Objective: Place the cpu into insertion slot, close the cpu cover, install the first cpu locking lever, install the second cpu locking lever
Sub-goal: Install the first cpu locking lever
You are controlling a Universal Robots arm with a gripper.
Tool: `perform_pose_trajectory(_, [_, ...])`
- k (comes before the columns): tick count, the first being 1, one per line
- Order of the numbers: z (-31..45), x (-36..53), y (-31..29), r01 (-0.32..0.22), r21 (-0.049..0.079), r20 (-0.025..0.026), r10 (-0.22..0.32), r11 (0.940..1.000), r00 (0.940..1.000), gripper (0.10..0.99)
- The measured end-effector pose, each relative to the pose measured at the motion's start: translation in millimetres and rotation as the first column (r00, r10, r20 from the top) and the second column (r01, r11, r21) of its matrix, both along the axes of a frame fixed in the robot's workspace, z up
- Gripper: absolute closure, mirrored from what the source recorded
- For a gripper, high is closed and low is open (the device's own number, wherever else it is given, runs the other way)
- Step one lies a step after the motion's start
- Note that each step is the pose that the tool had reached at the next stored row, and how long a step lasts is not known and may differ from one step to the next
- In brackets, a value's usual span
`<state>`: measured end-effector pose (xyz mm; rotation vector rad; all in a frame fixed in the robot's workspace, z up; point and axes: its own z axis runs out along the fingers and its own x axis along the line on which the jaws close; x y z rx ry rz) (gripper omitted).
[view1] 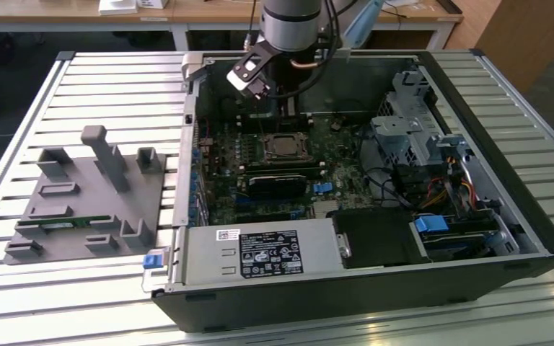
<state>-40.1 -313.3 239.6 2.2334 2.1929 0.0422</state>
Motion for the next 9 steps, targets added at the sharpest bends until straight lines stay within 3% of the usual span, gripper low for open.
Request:
perform_pose_trajectory(5, [5.5, 0.0, 0.0, 0.0, 0.0, 0.0, 0.0, 1.0, 1.0, 0.98])
perform_pose_trajectory(8, [12.4, 0.0, 0.0, 0.0, 0.0, 0.0, 0.0, 1.0, 1.0, 0.98])
perform_pose_trajectory(9, [18.6, 0.0, 0.0, 0.0, 0.0, 0.0, 0.0, 1.0, 1.0, 0.98])
